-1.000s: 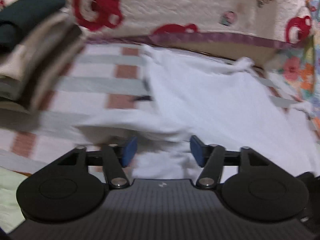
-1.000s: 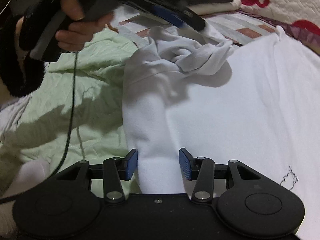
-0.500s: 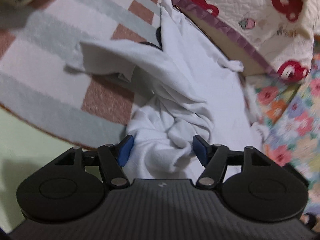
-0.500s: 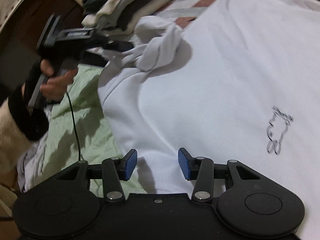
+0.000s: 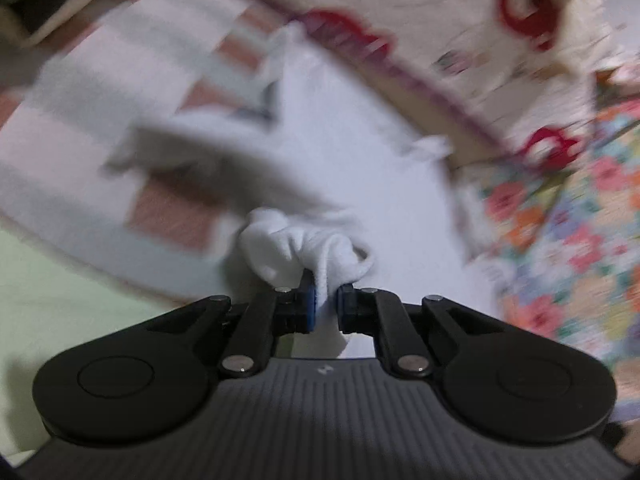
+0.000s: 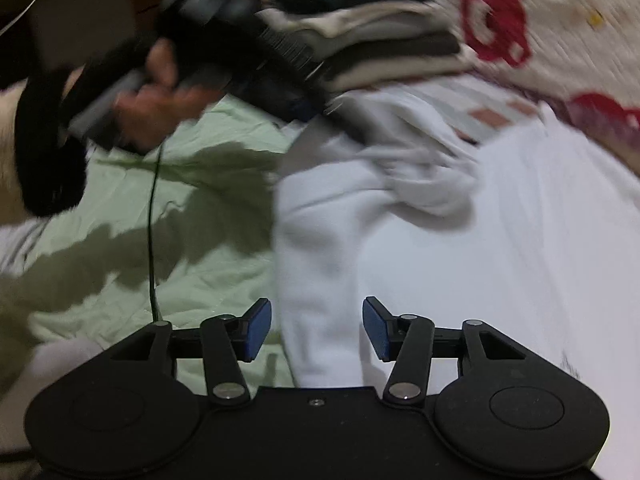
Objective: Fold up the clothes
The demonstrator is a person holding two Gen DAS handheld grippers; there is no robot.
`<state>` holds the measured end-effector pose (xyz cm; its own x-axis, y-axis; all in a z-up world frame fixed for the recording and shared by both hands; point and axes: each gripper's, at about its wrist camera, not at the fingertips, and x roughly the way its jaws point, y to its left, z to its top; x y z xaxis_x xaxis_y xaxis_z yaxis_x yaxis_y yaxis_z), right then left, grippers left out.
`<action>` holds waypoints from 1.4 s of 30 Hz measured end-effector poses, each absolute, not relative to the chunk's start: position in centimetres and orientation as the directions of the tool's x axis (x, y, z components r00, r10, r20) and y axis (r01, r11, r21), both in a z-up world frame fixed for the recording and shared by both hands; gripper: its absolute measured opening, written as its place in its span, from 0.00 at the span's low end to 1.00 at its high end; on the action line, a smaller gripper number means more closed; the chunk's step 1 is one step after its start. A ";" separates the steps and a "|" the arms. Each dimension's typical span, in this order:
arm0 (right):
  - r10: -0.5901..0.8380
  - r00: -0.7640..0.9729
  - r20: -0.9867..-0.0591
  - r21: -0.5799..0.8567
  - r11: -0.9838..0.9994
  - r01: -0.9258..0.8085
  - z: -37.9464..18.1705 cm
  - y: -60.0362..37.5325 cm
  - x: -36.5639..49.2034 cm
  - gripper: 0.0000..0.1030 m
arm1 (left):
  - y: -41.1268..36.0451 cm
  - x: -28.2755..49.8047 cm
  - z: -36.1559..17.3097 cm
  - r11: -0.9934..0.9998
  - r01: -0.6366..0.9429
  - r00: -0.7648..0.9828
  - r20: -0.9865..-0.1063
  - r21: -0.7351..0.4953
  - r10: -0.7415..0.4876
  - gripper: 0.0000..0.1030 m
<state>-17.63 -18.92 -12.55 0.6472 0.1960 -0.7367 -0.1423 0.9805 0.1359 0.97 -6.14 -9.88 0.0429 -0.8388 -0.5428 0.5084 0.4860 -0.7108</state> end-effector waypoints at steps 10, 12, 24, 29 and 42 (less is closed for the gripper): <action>0.110 0.684 -0.721 0.127 0.992 -0.025 -13.3 -20.4 -15.4 0.17 | -11.8 2.7 -10.1 0.465 0.504 0.050 -0.512 -0.728 -0.857 0.09; 0.075 0.682 -0.728 0.139 0.989 0.039 -13.2 -22.0 -15.5 0.12 | -12.9 3.0 -10.7 0.480 0.508 0.056 -0.528 -0.716 -0.847 0.09; -0.122 0.622 -0.773 0.192 0.891 0.412 -13.1 -31.5 -16.5 0.28 | -16.8 3.8 -14.8 0.582 0.454 0.094 -0.613 -0.675 -0.785 0.12; -0.135 0.660 -0.739 0.143 0.926 0.349 -10.5 -30.6 -16.9 0.31 | -17.0 3.8 -15.1 0.595 0.444 0.120 -0.613 -0.670 -0.781 0.14; 0.110 0.672 -0.732 0.322 0.926 0.198 -11.5 -30.4 -18.4 0.18 | -16.1 2.3 -11.6 0.636 0.550 0.216 -0.643 -0.542 -0.735 0.08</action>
